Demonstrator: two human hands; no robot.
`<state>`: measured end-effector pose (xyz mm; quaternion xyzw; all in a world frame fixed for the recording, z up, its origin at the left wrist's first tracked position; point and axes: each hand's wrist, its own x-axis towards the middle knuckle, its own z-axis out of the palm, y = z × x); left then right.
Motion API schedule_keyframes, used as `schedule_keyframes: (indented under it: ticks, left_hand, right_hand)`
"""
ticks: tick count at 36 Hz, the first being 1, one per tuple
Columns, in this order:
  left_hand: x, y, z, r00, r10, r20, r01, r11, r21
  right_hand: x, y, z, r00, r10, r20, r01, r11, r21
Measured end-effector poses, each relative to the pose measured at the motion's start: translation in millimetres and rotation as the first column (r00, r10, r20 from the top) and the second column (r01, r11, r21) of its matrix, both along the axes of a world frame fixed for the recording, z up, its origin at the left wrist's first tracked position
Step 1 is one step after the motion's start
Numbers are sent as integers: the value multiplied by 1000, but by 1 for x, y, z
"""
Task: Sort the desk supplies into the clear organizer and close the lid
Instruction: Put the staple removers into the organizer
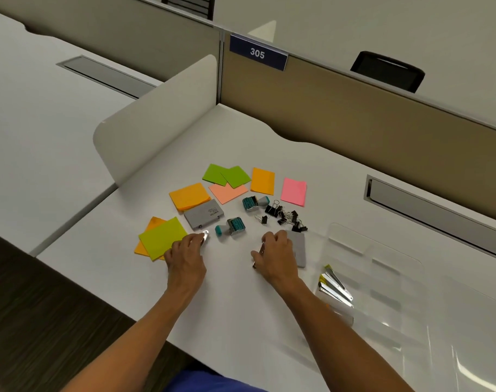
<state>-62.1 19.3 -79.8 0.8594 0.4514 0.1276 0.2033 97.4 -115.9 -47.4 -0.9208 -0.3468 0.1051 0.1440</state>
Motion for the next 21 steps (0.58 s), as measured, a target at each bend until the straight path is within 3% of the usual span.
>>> schedule_keyframes:
  ticks: [6,16,21]
  left_hand:
    - [-7,-10,-2,991,-109,78,109,994,8]
    - [-10,-25,5,993,41,111,-30,995,-94]
    - [-12,-33,8,995,37,97,-27,994,-103]
  right_hand:
    - [-8,-3,-3,997,-38,-73,37,999,-17]
    - [-22,-25,-10,999,30,-40,-31,999,-24]
    - [-26,-37,-6,992,101,-78,-105,993,-48]
